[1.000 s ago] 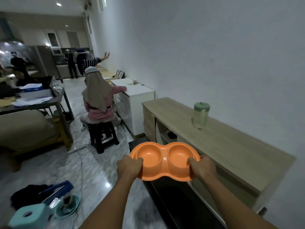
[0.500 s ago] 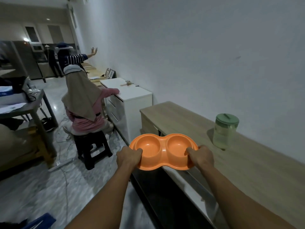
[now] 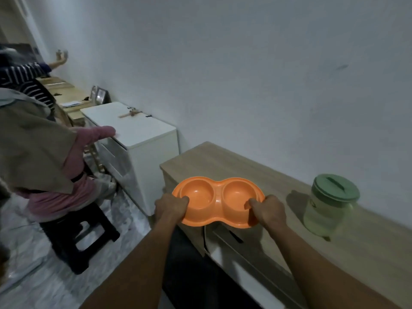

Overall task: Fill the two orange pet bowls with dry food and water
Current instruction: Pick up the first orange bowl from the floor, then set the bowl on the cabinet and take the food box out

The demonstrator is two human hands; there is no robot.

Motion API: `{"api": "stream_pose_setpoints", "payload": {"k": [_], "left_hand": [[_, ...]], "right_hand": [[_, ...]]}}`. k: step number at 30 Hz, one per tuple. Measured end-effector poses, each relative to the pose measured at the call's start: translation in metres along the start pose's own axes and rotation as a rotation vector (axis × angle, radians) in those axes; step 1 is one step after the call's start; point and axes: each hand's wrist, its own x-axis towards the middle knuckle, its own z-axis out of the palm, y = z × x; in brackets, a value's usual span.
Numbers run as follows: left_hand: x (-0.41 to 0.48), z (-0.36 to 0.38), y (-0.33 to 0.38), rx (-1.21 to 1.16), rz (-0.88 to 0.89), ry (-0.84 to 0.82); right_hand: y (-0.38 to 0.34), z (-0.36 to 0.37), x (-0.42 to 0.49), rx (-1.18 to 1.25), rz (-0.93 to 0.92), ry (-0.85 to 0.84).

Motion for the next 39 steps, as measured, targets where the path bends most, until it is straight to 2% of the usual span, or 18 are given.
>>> {"api": "stream_pose_setpoints", "payload": {"k": [6,10,15,20,29,39], "left_hand": [[0.095,0.043,0.037,0.057,0.150,-0.169],[0.144,0.067,0.066,0.155,0.242,-0.305],[0.179,0.097,0.094,0.229,0.349,-0.441],[0.195,0.127,0.104,0.296,0.377,-0.547],[0.220,0.165,0.115,0.431,0.445,-0.618],[0.236,0.197,0.129,0.432,0.469,-0.627]], "right_hand": [[-0.006,0.029,0.051,0.011,0.143,0.159],[-0.004,0.048,0.067,0.030,0.329,0.285],[-0.006,0.057,0.077,0.036,0.472,0.394],[0.002,0.059,0.084,0.015,0.569,0.447],[0.021,0.063,0.122,-0.022,0.650,0.426],[0.028,0.058,0.144,-0.042,0.556,0.419]]}}
